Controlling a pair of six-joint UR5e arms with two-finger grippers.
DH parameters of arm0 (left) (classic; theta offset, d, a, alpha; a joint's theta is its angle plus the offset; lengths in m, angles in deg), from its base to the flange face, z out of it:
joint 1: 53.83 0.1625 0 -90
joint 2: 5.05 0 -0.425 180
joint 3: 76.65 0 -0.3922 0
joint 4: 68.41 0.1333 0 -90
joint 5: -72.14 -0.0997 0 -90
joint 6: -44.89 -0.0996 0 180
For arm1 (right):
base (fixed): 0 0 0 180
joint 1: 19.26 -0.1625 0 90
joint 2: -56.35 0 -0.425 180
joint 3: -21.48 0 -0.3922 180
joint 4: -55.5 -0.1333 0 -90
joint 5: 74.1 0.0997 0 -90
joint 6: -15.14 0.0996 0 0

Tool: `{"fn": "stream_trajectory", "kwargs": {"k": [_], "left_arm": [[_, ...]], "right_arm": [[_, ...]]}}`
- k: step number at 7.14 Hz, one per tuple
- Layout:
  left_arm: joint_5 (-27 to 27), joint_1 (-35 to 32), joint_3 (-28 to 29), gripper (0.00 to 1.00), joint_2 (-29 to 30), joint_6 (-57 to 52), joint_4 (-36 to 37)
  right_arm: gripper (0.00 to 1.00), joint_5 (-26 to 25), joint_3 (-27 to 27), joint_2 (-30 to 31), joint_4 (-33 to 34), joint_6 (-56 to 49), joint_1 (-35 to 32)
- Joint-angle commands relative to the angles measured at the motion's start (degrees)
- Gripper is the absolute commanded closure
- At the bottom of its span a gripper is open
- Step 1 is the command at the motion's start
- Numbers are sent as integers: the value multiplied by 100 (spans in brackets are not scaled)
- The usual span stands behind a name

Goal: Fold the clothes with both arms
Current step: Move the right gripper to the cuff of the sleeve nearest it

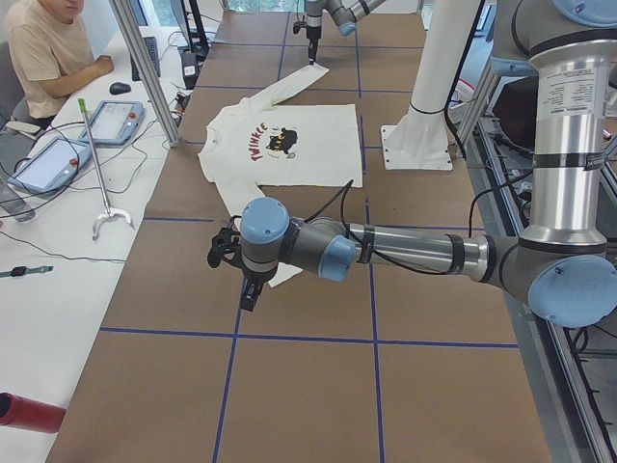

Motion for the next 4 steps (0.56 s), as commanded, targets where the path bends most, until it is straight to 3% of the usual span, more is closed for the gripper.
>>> {"fn": "stream_trajectory", "kwargs": {"k": [1,2,4], "left_arm": [[0,-2,-13,0,0,0,0],[0,-2,-39,0,0,0,0],[-8,-2,-48,0,0,0,0]], "right_arm": [[78,-2,-25,4,0,5,-4],[100,6,-25,4,0,-3,-4],[100,15,-7,4,-8,-21,-4]]}}
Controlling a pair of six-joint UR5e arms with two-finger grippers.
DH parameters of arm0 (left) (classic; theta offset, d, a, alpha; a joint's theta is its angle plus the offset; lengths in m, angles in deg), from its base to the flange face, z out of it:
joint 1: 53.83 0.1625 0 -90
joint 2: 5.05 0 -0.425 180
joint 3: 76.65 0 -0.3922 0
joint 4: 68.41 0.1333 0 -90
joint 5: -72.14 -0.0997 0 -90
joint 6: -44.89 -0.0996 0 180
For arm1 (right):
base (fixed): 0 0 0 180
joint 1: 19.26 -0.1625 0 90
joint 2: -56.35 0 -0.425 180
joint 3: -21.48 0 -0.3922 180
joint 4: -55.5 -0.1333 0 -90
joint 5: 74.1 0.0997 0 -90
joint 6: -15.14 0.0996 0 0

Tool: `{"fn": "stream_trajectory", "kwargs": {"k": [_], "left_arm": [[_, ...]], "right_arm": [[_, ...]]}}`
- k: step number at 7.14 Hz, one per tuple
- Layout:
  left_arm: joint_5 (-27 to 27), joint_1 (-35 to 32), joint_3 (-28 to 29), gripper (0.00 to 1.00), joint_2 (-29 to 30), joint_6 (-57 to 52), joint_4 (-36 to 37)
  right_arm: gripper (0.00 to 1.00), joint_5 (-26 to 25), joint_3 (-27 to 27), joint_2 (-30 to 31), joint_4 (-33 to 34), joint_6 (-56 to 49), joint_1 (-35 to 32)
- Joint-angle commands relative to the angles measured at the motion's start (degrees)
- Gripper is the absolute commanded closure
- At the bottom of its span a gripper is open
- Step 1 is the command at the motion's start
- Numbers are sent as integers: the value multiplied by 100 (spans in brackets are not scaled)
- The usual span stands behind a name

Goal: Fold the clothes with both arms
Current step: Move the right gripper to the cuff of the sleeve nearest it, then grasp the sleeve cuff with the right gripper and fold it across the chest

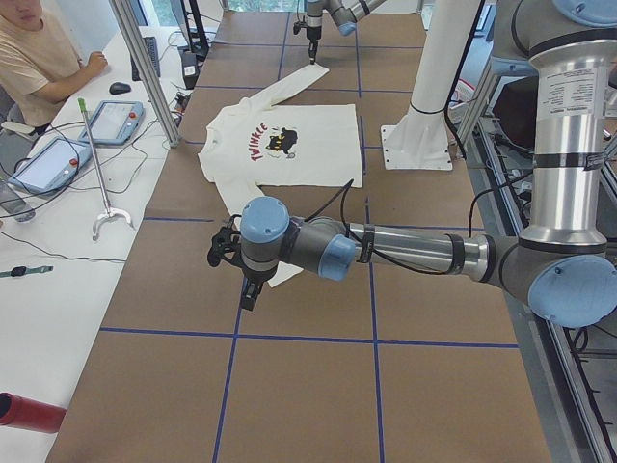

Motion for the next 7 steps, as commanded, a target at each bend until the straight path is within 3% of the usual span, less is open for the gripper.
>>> {"fn": "stream_trajectory", "kwargs": {"k": [1,3,6,7], "left_arm": [[2,0,-19,0,-9,0,0],[2,0,-19,0,0,0,0],[98,9,-132,0,70,0,-9],[403,9,-194,0,18,9,-9]], "right_arm": [[100,30,175,-26,2,10,0],[100,266,885,-366,246,98,0],[100,321,950,-2217,1657,1002,61],[100,269,880,-2841,2167,1247,227]]}}
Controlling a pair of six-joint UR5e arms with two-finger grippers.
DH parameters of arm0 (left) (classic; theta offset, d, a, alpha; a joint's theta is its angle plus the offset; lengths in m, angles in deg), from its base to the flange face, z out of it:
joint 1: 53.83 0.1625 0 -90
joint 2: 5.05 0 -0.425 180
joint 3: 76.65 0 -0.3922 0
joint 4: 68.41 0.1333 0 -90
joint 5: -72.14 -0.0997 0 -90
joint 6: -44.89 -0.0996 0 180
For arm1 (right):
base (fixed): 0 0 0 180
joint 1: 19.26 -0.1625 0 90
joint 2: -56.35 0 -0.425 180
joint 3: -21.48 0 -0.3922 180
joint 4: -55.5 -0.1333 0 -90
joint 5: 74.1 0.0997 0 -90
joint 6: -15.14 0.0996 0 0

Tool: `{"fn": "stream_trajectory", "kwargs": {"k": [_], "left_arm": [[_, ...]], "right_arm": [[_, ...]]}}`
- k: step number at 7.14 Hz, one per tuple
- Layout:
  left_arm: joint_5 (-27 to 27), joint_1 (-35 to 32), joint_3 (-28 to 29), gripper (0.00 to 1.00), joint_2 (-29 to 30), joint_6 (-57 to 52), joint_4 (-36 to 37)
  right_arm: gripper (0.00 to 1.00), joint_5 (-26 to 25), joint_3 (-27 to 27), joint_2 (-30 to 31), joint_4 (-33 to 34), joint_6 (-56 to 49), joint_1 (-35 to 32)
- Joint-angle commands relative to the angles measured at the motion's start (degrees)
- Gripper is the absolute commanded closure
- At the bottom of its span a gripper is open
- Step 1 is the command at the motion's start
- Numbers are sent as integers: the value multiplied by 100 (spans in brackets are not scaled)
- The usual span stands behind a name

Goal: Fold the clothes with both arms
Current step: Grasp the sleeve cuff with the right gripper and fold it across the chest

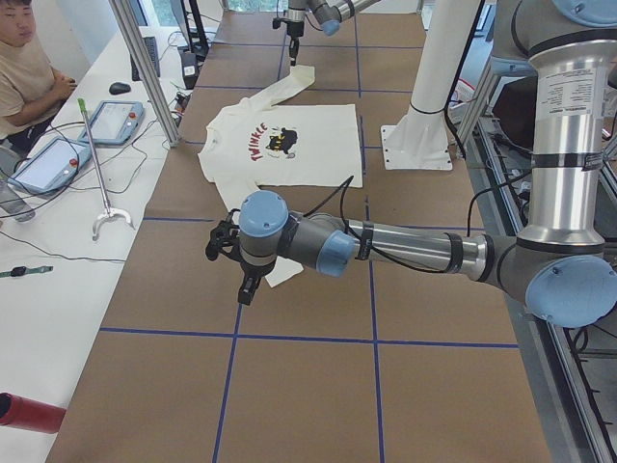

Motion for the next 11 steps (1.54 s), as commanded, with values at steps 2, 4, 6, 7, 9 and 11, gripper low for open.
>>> {"fn": "stream_trajectory", "kwargs": {"k": [2,4,6,7,9,11], "left_arm": [[278,-8,-221,0,-76,16,-12],[287,-8,-248,0,-67,16,-21],[252,1,-327,0,-67,16,-21],[243,-8,-397,0,-76,16,-21],[234,-8,-345,0,-76,-10,-21],[234,-8,-328,0,2,-10,-21]], "right_arm": [[100,-468,-785,-2116,1013,918,477],[100,-1136,-1288,-2901,1005,1526,908],[100,-1838,-1639,-3438,970,1913,1365],[100,-2007,-1789,-3632,961,1993,1550],[100,-2262,-2202,-4045,952,2082,1901],[100,-2465,-2694,-4546,952,2091,2008]]}}
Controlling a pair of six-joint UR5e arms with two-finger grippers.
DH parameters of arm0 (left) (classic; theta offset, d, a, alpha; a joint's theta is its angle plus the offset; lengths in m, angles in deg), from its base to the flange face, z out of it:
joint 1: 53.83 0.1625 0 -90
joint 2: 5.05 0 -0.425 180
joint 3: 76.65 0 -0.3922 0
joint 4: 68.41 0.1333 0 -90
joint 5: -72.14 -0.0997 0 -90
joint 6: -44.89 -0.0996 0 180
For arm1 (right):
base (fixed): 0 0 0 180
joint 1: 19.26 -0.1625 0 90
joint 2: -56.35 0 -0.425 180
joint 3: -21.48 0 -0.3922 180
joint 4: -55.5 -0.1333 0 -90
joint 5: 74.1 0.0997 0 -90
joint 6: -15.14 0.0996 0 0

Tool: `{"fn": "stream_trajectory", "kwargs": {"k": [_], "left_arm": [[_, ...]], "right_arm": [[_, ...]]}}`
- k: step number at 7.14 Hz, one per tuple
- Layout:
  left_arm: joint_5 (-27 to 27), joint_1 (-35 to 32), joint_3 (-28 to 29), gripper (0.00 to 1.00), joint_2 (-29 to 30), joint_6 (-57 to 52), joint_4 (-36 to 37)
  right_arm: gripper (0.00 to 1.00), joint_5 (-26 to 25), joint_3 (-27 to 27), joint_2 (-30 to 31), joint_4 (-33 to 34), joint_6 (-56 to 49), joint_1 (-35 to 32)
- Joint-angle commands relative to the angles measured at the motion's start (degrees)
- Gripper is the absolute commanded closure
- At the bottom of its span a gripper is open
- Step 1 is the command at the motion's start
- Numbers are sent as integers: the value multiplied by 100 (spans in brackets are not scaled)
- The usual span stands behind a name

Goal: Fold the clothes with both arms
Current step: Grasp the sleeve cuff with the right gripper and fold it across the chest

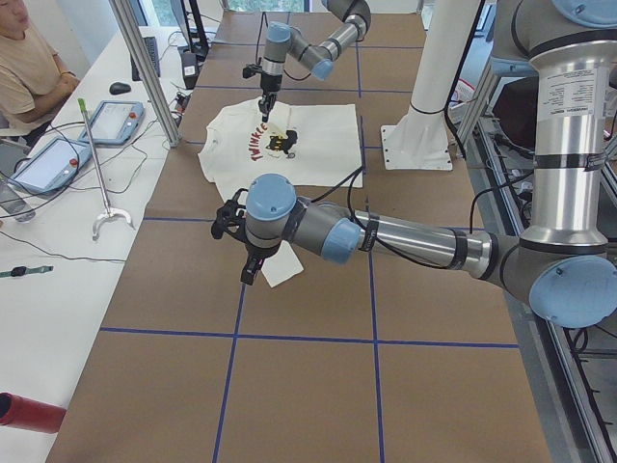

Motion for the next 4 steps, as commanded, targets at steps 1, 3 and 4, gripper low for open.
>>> {"fn": "stream_trajectory", "kwargs": {"k": [1,3,4], "left_arm": [[-1,0,-34,0,62,11,-9],[-1,0,-105,0,71,3,-26],[-1,0,-114,0,80,3,-26]], "right_arm": [[100,-299,-717,-665,-7,11,197],[100,-722,-1081,-853,-111,11,540],[100,-810,-1342,-914,-513,19,619]]}}
